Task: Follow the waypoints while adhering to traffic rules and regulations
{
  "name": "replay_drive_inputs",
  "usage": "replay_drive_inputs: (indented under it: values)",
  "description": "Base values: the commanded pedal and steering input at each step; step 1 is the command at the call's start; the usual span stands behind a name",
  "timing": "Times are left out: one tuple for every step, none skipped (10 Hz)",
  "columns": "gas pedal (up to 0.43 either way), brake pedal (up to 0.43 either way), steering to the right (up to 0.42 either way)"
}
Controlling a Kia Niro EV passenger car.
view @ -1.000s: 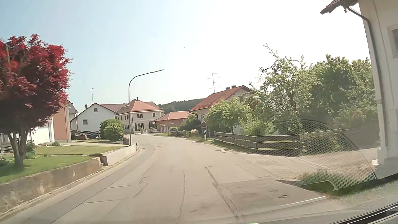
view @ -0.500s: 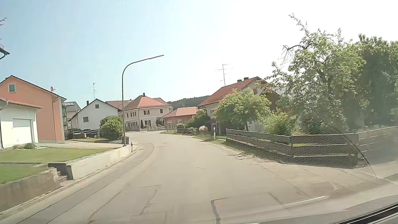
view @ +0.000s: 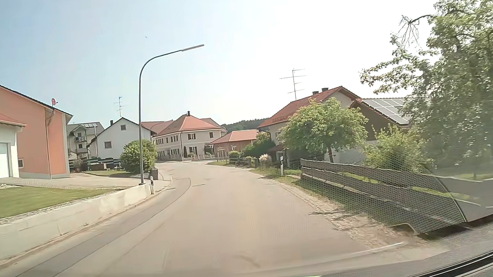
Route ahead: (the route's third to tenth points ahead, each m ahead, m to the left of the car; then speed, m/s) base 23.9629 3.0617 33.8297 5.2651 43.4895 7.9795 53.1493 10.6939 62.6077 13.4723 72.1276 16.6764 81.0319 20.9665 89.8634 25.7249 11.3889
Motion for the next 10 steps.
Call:
replay_drive_inputs:
  values:
    - [0.039,0.0,-0.032]
    - [0.039,0.0,-0.032]
    - [0.039,0.0,-0.032]
    - [0.039,0.0,-0.032]
    - [0.039,0.0,-0.032]
    - [0.039,0.0,-0.032]
    - [0.039,0.0,-0.032]
    - [0.039,0.0,-0.032]
    - [0.039,0.0,-0.031]
    - [0.039,0.0,-0.03]
